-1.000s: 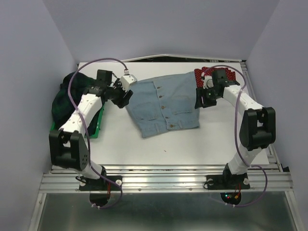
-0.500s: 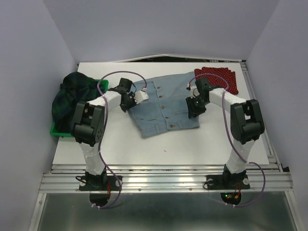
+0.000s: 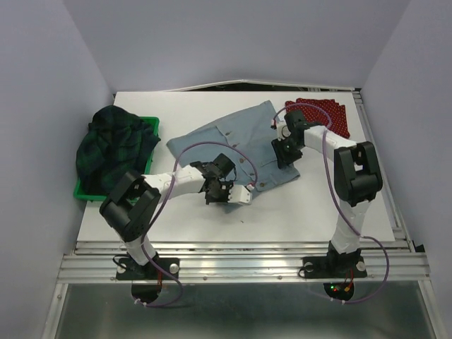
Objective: Fold and stack the skirts
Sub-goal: Flatten the skirt out
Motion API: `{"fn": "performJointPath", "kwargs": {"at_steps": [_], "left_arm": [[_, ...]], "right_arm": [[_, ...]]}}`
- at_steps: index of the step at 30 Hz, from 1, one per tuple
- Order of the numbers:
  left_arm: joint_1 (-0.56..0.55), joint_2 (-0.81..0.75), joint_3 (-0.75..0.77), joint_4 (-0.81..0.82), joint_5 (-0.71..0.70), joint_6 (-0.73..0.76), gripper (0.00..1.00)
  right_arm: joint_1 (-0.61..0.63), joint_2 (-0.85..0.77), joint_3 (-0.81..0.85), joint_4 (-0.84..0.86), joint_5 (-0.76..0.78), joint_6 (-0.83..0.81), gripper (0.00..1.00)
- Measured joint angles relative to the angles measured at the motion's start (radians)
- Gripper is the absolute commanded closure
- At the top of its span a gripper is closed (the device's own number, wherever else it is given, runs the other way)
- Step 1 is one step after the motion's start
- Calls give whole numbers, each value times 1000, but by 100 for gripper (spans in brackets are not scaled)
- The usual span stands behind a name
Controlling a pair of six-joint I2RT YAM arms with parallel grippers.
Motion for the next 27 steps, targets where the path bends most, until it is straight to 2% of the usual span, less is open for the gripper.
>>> {"fn": "performJointPath", "kwargs": {"at_steps": [3, 6, 12, 16, 22, 27], "left_arm": [[-20, -3, 22, -42, 83, -52, 83], [21, -18, 89, -93, 154, -106, 82], [327, 11, 428, -68, 180, -200, 82], [483, 161, 589, -18, 132, -236, 82], [529, 388, 607, -7, 39, -260, 85], [512, 370, 500, 18, -3, -220, 92]], "right_arm": [[-3, -3, -2, 3, -1, -18, 54], [-4, -24, -13, -1, -5, -29, 50], [11, -123, -17, -3, -92, 4, 50], [132, -177, 12, 8, -154, 37, 53], [303, -76, 38, 37, -179, 54, 54], [291, 15, 16, 43, -119, 55, 55]]}}
